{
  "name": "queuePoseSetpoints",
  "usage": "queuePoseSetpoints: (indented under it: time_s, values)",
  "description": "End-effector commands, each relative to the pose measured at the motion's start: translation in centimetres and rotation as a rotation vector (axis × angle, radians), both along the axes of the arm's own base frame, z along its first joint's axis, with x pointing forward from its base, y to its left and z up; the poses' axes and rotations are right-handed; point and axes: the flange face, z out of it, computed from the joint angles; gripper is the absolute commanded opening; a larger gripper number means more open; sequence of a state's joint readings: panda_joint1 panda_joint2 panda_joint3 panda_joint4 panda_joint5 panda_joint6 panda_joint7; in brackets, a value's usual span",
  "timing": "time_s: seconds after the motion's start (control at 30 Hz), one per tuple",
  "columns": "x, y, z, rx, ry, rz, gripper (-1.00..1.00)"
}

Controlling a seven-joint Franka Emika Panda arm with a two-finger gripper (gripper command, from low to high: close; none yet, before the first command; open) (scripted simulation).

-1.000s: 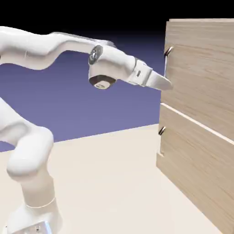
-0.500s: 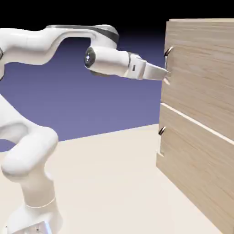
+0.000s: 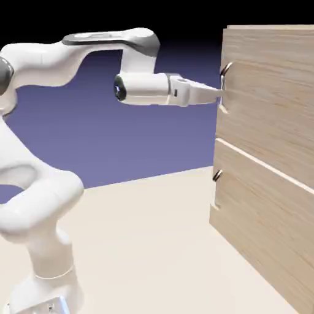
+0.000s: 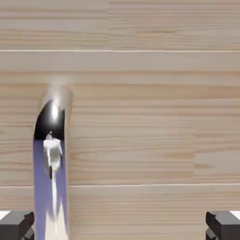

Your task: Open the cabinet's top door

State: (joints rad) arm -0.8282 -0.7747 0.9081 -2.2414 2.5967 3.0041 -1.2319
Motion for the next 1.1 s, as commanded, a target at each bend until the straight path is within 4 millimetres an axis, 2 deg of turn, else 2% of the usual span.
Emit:
queuePoseSetpoints:
  time_s: [0.0, 0.17, 0.23, 0.43, 0.47, 0.5, 0.8, 1.07]
  values:
    - [0.2, 0.5, -0.2, -0.001, -0.008, -0.001, 0.0]
    - [1.5, 3.2, -1.3, -0.003, -0.045, -0.004, 0.0]
    - [1.6, 3.4, -1.5, -0.003, -0.048, -0.005, 0.0]
    - [6.6, 3.2, -1.5, -0.004, -0.047, -0.005, 0.0]
    - [6.6, 3.2, -1.5, -0.004, -0.047, -0.005, -1.0]
    - [6.6, 3.2, -1.5, -0.004, -0.047, -0.005, -1.0]
    - [1.8, 1.6, -1.5, 0.0, -0.048, 0.103, -1.0]
    - [-3.3, -0.9, -1.5, 0.003, -0.048, 0.222, -1.0]
